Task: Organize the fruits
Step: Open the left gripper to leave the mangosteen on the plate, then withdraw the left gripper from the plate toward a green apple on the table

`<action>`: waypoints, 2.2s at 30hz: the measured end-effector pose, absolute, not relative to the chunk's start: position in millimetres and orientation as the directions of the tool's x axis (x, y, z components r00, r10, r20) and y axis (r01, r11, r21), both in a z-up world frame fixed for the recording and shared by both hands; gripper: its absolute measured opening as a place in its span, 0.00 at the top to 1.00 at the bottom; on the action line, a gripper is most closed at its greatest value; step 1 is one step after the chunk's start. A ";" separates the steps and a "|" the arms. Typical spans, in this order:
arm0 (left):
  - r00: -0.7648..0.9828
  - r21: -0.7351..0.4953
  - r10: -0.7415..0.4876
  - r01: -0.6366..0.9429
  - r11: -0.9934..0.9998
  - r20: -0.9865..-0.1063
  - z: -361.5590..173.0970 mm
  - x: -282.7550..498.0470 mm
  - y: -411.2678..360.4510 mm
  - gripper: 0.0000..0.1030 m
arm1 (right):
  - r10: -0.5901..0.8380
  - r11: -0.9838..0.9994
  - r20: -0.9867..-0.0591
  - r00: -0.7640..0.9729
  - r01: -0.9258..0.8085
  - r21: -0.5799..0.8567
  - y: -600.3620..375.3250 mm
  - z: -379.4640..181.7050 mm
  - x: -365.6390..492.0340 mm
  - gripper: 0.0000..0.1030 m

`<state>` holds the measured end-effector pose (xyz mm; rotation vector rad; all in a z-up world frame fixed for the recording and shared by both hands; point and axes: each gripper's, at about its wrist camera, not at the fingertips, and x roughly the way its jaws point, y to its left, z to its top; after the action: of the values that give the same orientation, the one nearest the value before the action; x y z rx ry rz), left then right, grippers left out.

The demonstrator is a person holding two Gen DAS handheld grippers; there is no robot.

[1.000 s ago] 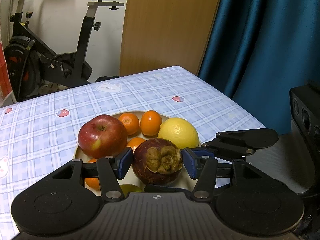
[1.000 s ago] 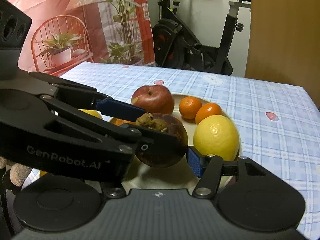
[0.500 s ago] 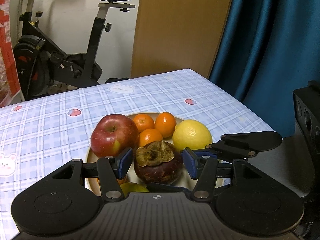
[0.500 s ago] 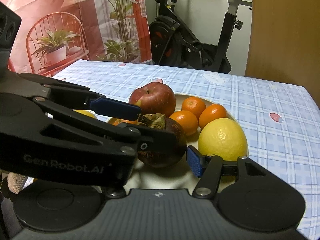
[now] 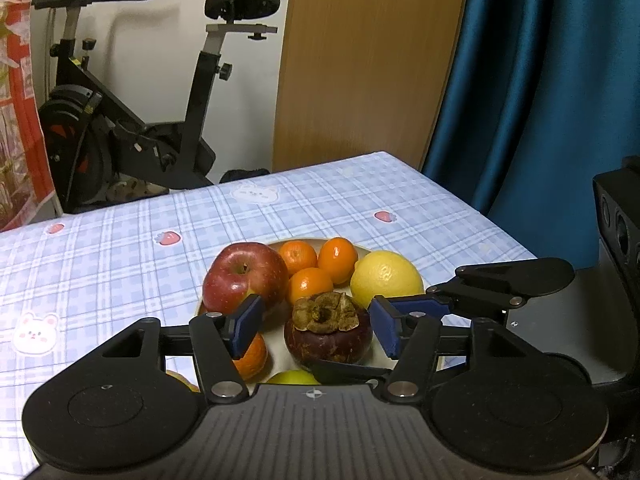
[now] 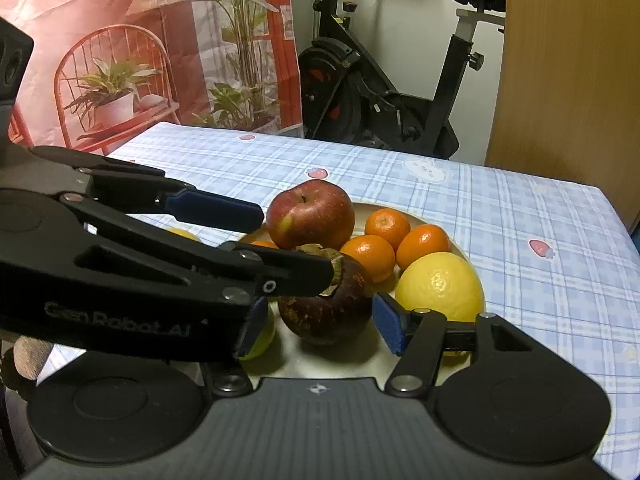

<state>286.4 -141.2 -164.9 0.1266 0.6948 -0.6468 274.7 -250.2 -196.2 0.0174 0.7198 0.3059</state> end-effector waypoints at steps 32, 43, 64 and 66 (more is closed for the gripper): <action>0.757 -0.053 -0.335 0.371 0.927 -0.562 -126.8 231.7 -42.0 0.39 | 0.331 0.943 -0.565 0.756 -0.267 0.197 -199.8 -169.5 230.5 0.40; 0.770 -0.077 -0.313 0.327 0.942 -0.556 -129.5 216.6 -23.8 0.39 | 0.334 0.942 -0.560 0.758 -0.258 0.214 -190.4 -176.0 217.9 0.40; 0.741 -0.117 -0.308 0.299 0.947 -0.596 -146.2 213.4 -8.9 0.40 | 0.329 0.944 -0.576 0.748 -0.243 0.224 -195.2 -189.8 201.5 0.40; 0.736 -0.123 -0.312 0.301 0.946 -0.600 -147.9 213.7 -8.9 0.40 | 0.332 0.943 -0.576 0.747 -0.248 0.222 -195.1 -190.4 201.4 0.40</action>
<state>213.7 -8.9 -147.9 -0.0183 0.6623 -0.3367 201.4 -195.1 -190.4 0.1351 0.6542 0.3180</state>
